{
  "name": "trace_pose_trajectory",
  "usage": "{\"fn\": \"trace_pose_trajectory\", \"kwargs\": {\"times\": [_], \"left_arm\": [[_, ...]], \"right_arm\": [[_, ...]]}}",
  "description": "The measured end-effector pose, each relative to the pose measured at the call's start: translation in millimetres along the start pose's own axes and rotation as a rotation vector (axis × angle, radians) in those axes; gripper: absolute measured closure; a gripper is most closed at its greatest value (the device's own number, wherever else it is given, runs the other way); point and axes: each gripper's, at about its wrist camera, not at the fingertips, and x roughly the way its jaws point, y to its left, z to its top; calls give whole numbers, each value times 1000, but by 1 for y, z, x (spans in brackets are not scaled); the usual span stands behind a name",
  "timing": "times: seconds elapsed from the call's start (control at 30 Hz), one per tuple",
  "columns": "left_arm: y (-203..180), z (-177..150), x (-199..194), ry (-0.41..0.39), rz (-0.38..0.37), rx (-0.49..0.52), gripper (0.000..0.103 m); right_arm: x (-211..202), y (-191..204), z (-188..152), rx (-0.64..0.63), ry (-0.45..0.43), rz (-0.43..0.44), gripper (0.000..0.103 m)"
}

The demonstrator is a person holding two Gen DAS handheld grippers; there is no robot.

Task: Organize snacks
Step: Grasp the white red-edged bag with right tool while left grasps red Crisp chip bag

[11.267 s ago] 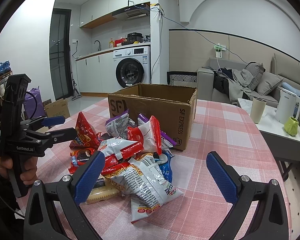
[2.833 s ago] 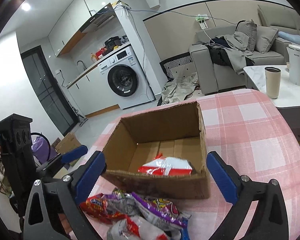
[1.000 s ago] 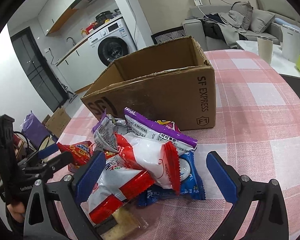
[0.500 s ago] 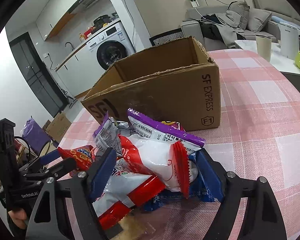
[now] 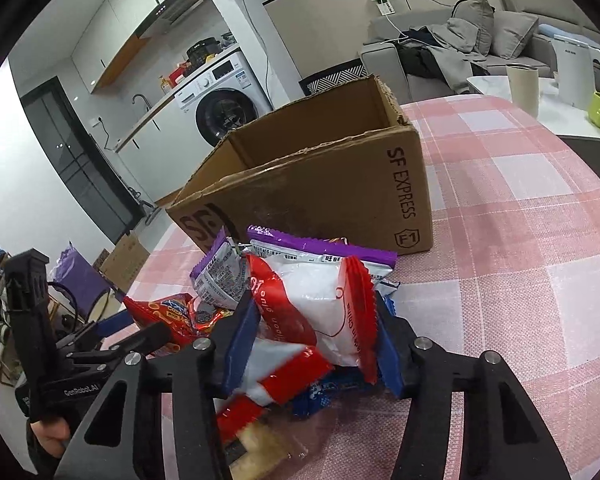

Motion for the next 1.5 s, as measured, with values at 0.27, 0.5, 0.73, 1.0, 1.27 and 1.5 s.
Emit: {"fn": "trace_pose_trajectory", "kwargs": {"times": [0.27,0.5,0.73,1.0,1.27,1.5], "left_arm": [[1,0,3,6,-3,-3,1],[9,-1,8,27,-39,-43,1],[24,-1,21,65,-81,-120,5],[26,-1,30,64,-129,-124,16],[16,-3,26,57,-184,-84,51],[11,0,15,10,-191,-60,56]], "right_arm": [[-14,-7,1,27,-41,40,49],[-29,-6,3,11,-85,73,50],[-33,-6,4,7,-92,94,50],[-30,-5,4,4,-83,94,50],[-30,-6,5,0,-86,96,50],[-35,-8,6,0,-100,98,50]]}}
